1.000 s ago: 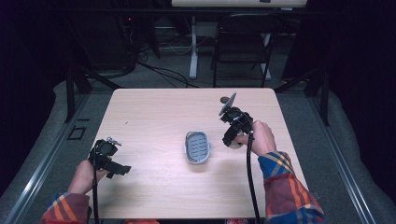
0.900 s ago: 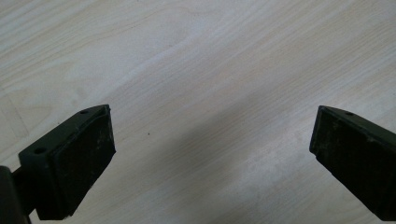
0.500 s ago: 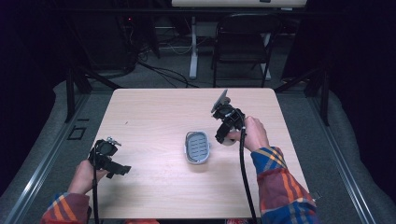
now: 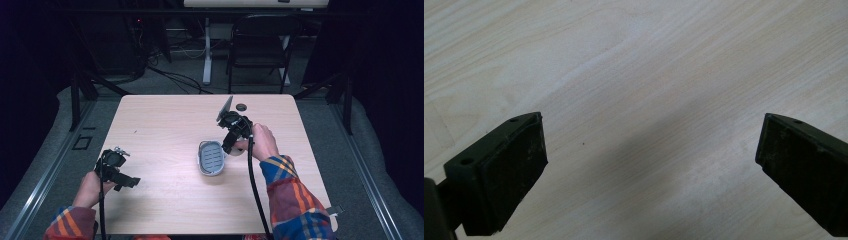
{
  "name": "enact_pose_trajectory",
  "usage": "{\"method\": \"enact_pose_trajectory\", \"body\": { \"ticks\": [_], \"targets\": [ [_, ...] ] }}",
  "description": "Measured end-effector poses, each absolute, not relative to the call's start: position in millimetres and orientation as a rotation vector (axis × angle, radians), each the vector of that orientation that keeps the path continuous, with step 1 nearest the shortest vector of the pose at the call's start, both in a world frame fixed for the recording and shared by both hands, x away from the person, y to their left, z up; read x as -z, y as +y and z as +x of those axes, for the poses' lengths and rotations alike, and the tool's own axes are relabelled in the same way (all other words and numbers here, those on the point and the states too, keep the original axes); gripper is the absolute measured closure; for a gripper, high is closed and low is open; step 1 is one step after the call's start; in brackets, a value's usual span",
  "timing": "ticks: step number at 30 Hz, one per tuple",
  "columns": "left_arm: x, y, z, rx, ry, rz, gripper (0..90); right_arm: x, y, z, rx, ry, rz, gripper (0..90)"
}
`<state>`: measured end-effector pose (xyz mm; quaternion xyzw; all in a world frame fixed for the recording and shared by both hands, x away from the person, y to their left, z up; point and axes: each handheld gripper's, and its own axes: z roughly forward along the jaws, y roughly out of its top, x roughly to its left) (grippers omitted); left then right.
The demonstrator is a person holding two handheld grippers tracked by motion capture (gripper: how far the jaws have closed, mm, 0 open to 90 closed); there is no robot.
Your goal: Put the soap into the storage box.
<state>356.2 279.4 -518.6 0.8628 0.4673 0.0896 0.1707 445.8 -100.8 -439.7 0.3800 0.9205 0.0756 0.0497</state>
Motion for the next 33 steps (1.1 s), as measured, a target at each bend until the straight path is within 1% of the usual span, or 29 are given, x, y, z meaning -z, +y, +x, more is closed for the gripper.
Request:
{"method": "enact_pose_trajectory", "body": {
  "ticks": [33],
  "targets": [
    [518.4,277.5,357.2,-0.258,1.318,2.455,0.0,455.7,-56.3,451.9,-0.238,2.868,1.057,24.2]
  ]
}}
